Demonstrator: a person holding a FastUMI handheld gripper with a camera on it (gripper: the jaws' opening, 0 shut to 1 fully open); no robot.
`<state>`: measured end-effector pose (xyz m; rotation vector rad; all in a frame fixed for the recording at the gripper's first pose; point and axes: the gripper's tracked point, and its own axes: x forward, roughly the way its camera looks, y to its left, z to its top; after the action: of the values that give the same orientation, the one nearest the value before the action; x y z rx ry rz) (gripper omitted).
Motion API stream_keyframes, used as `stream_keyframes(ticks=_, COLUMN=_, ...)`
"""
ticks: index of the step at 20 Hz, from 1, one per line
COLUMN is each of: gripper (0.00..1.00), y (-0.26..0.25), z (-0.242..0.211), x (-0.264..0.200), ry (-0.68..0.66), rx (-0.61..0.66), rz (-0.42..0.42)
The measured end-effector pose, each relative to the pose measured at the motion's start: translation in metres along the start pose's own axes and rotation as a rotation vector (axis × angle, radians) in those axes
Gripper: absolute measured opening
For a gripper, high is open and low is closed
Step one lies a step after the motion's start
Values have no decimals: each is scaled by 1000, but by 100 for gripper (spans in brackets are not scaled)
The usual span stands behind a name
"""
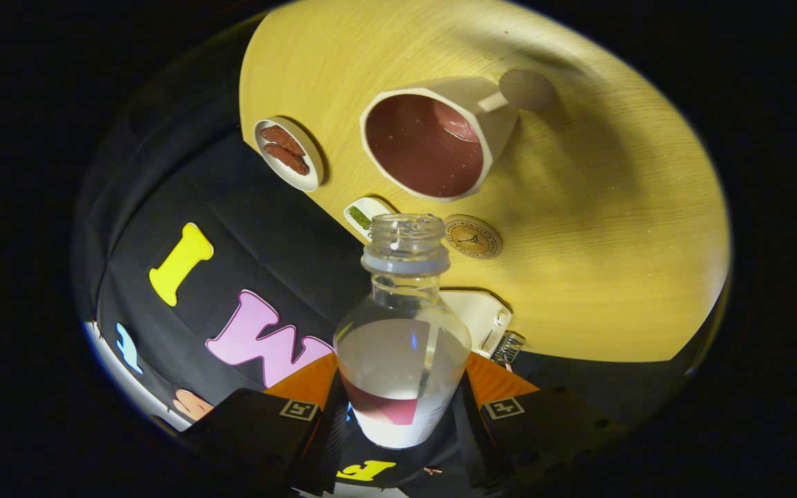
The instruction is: Take the bottle from table, then pour the juice into the cup, finally place the bottle on the coaster
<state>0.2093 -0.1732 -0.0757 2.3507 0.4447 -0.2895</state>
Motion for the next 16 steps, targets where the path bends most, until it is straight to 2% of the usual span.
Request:
stream_keyframes(ticks=3, gripper=71, y=-7, z=-9, x=-1, ry=-50, rx=-162, rz=26)
stream_keyframes(ticks=10, gripper=71, y=-22, z=-20, x=-23, ry=-187, rx=-702, rz=58)
stream_keyframes(ticks=16, gripper=71, y=-33, z=-68, x=-36, ry=-268, rx=-1165, rz=57)
